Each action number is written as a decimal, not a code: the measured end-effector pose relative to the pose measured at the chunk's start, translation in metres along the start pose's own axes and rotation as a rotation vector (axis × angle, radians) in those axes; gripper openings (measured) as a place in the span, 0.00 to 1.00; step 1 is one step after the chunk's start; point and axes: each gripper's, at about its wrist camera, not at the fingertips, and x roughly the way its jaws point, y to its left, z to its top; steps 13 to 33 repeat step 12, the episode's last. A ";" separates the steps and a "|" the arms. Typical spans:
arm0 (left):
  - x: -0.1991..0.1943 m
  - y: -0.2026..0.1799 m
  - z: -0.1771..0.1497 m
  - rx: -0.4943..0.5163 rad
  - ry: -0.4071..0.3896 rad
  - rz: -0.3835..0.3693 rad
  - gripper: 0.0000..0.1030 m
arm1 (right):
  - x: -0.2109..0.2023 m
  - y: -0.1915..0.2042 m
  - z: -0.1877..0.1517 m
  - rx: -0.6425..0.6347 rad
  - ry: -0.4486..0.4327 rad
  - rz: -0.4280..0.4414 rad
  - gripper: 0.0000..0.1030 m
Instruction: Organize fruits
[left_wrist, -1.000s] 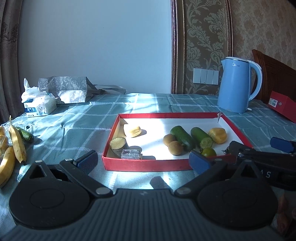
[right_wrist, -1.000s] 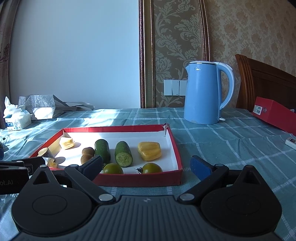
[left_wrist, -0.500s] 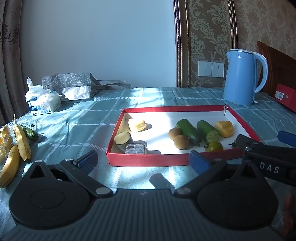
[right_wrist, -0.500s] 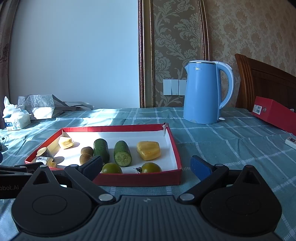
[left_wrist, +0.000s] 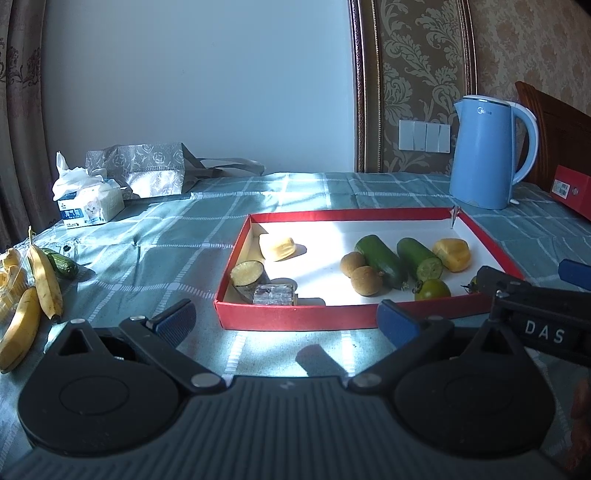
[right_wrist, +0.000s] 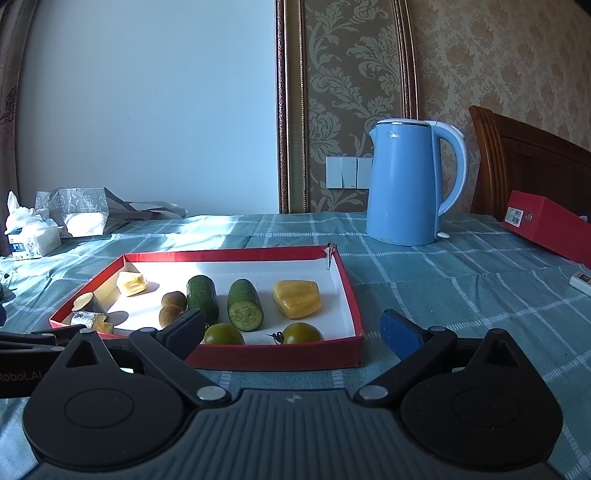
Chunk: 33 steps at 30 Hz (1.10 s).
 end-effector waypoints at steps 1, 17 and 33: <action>0.000 0.000 0.000 -0.003 0.002 -0.002 1.00 | 0.000 0.000 0.000 0.002 0.000 -0.002 0.99; 0.000 0.000 -0.002 -0.013 -0.011 -0.020 1.00 | 0.001 -0.001 -0.001 0.008 0.005 -0.001 0.99; 0.000 0.000 -0.002 -0.013 -0.011 -0.020 1.00 | 0.001 -0.001 -0.001 0.008 0.005 -0.001 0.99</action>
